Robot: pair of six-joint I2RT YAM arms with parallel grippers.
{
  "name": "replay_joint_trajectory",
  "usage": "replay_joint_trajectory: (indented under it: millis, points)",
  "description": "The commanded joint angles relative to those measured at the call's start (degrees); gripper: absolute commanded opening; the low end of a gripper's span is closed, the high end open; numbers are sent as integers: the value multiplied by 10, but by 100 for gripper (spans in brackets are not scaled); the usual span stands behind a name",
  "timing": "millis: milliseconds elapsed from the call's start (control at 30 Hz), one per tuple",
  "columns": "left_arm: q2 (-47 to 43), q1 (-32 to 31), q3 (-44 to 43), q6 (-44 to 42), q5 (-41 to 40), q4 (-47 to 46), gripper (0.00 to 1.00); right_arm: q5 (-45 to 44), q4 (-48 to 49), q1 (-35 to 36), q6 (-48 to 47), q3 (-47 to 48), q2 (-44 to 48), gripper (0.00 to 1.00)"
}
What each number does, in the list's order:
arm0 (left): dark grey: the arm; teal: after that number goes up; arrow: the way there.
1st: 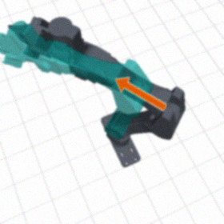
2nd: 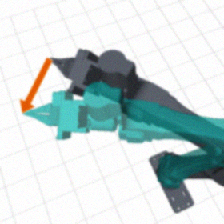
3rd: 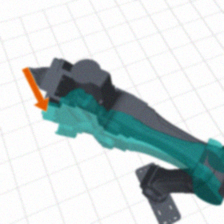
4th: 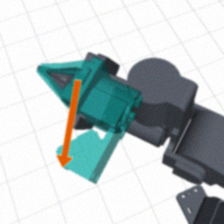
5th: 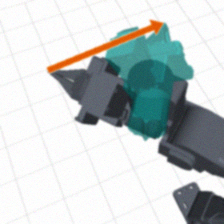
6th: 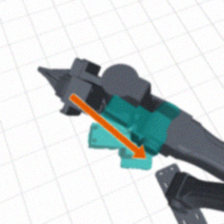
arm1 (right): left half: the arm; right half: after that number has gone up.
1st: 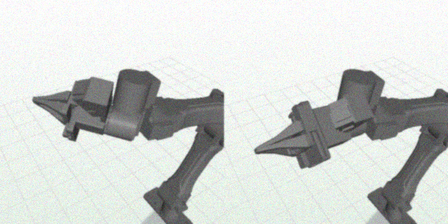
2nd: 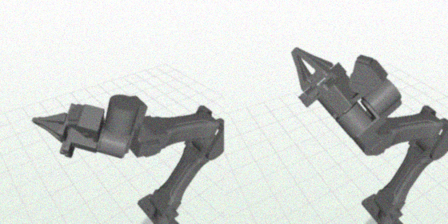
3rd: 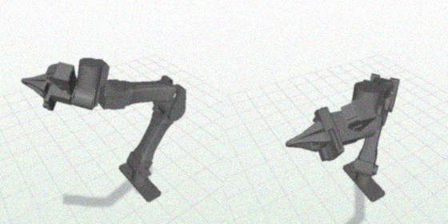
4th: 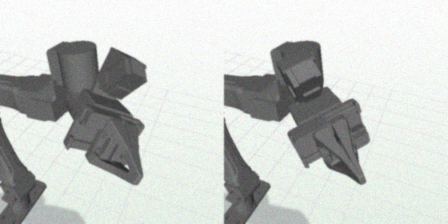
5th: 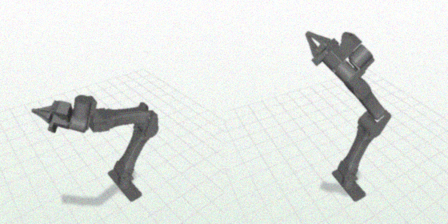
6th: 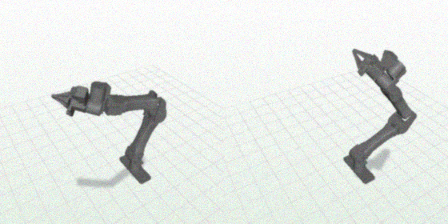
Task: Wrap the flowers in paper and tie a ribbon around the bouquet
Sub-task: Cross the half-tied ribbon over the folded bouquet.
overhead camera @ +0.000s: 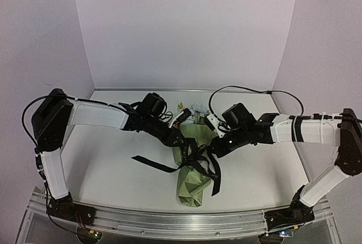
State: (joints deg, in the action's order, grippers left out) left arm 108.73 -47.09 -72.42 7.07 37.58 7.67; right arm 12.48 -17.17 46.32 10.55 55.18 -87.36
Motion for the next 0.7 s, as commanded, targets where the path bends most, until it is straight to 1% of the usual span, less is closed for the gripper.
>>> replay_joint_trajectory:
  millis: [0, 133, 300, 567, 667]
  points:
    - [-8, -6, -33, -21, 16, 19, 1, 87, -20, 4, 80, 50, -37, 0]
    - [-9, -8, -38, -25, 12, 30, 1, 128, -21, 3, 125, 72, -61, 0]
    - [-5, -14, -51, -34, 9, 50, 1, 156, -18, 4, 173, 93, -90, 0]
    - [16, -36, -85, -67, 23, 109, 2, 133, 16, 3, 201, 89, -116, 0]
    - [19, -41, -88, -70, 25, 113, 2, 124, 56, 0, 221, 77, -127, 0]
